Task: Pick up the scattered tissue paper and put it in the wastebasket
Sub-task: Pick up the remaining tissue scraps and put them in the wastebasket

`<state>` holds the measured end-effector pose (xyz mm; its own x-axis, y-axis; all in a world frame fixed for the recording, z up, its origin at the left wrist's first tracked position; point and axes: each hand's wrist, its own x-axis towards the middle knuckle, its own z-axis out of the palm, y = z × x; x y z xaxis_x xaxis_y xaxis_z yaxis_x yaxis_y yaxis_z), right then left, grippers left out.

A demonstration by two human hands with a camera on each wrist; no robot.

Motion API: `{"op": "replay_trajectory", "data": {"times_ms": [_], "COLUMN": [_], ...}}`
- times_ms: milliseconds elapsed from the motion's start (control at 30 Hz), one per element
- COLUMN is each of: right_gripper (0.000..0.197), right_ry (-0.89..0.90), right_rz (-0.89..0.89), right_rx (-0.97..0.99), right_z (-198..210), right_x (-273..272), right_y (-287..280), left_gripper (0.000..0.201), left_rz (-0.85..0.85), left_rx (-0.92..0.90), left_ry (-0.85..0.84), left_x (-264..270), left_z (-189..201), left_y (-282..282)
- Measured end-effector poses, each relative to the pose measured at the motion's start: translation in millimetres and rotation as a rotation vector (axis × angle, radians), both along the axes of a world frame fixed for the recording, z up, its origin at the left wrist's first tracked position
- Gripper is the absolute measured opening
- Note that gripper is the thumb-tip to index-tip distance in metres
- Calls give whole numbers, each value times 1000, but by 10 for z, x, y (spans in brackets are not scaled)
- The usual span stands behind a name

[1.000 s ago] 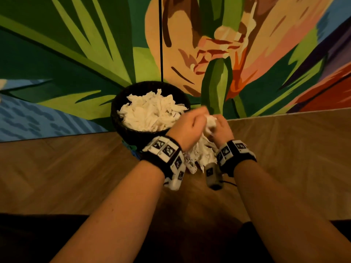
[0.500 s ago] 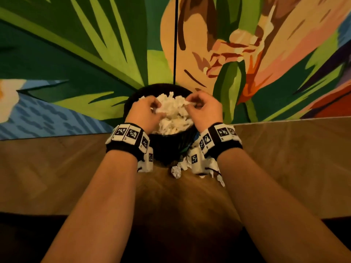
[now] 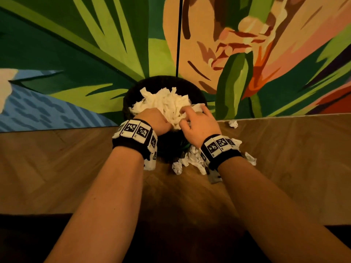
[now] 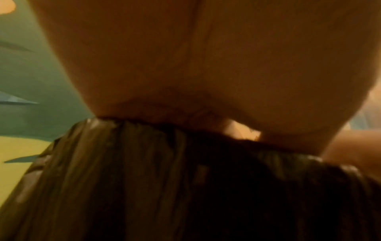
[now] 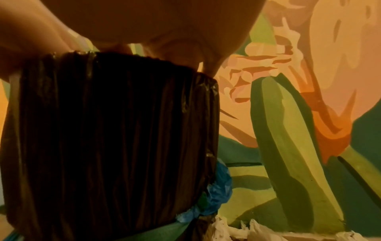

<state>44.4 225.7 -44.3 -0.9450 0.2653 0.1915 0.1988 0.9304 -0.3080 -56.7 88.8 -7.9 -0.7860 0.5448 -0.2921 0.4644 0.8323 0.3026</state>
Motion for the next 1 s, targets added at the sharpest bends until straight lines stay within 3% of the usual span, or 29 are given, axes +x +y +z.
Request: {"op": "replay_trajectory", "data": {"times_ms": [133,267,400,500,600,733,800,900,1000], "right_gripper": [50,49,48,38,35,40,42,37,27], "right_ry": [-13,37,-74,-170,-138,240,346,416,404], "right_rz": [9,-44,50,88,113,9,-84,-222,-405], "right_rx": [133,37,193,106,-4,-226,-335,-404,-468], "right_z": [-35,-58,20,105,192,278,310,294,60], "right_x": [-35,-32,-91,-114,-62,73,144,277,450], "right_y": [-5,24,4,87,179,308,410,643,951], "left_gripper": [38,49,58,51,50,42,36,31,25], "left_rz": [22,-1,-18,5,74,130,149,62,-130], "left_rx": [-109,-195,-205,-168,-57,158,315,565,787], "left_ry": [-32,38,49,104,227,387,426,474,367], "left_x": [36,66,66,87,163,257,270,355,658], "left_z": [28,-30,-103,-110,-66,161,300,468,527], "left_y": [131,168,189,175,107,67,87,216,484]}}
